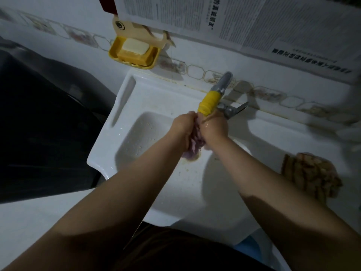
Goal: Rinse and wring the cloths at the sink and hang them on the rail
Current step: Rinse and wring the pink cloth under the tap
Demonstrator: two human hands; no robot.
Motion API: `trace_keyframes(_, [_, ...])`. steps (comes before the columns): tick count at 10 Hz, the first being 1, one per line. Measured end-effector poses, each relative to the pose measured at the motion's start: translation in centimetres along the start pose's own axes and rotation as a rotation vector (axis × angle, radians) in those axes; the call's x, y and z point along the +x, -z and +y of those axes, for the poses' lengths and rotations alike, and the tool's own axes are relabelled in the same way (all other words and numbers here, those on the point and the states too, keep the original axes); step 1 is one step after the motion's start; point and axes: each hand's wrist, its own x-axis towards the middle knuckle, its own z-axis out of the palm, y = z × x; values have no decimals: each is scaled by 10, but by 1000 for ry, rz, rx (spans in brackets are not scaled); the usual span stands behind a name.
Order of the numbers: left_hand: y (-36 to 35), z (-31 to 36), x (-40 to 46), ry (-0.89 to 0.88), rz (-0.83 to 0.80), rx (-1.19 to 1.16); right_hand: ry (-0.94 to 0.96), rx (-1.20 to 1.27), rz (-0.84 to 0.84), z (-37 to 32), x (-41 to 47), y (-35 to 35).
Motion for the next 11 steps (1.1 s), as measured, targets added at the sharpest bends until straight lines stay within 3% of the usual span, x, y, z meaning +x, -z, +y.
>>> trace_keyframes(2, [3, -8, 25, 39, -5, -27, 121, -100, -27, 1, -23, -3])
trace_keyframes(3, [-6, -11, 18, 56, -3, 24, -24, -53, 20, 10, -5, 6])
trace_keyframes(4, [-5, -6, 19, 19, 39, 52, 68, -95, 9, 11, -17, -4])
trace_keyframes(6, [-9, -14, 8, -34, -103, 49, 8, -125, 82, 15, -7, 10])
trace_keyframes(7, [-5, -17, 11, -60, -112, 16, 117, -160, 111, 16, -24, 0])
trace_keyframes(8, [-2, -24, 6, -30, -189, 21, 15, -36, 86, 34, -7, 12])
trace_keyframes(9, [13, -20, 5, 1, -270, 6, -24, 192, -58, 48, 6, 24])
trace_keyframes(10, [33, -14, 8, -36, -395, 13, -91, 598, -320, 42, -9, 31])
trace_keyframes(11, [42, -12, 5, -234, -582, 409, -78, 779, -704, 42, -24, 41])
